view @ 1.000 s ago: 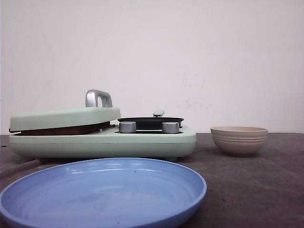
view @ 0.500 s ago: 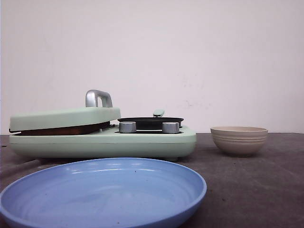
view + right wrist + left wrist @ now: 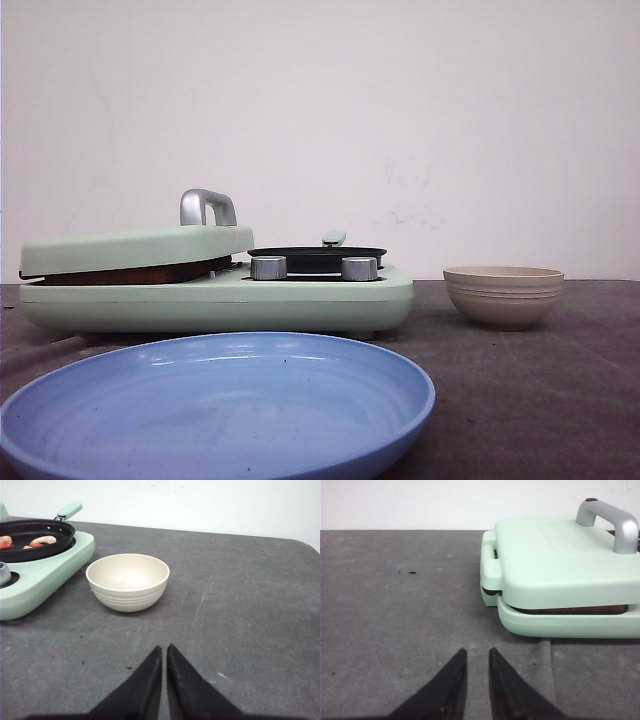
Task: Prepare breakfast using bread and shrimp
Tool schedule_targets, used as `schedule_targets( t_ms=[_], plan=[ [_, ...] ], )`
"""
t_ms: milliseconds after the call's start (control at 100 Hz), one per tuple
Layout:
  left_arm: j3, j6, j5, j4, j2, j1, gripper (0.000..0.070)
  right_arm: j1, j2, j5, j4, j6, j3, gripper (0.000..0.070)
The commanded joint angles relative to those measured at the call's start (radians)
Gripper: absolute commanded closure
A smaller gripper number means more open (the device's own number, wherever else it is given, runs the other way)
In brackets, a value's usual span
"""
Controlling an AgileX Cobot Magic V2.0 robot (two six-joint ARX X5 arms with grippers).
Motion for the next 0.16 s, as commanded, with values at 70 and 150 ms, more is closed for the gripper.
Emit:
schedule_targets(
  t_ms=[70,150],
  plan=[
    [-0.016,0.005,0.001,-0.005,-0.001,-0.001,0.07,0.003,0.0,0.0,0.01,0.011,-0.004,0.069],
    [-0.016,0.005,0.001,-0.005,-0.001,-0.001,0.07,0.003,0.0,0.0,0.01,0.01,-0.004,0.069]
  ],
)
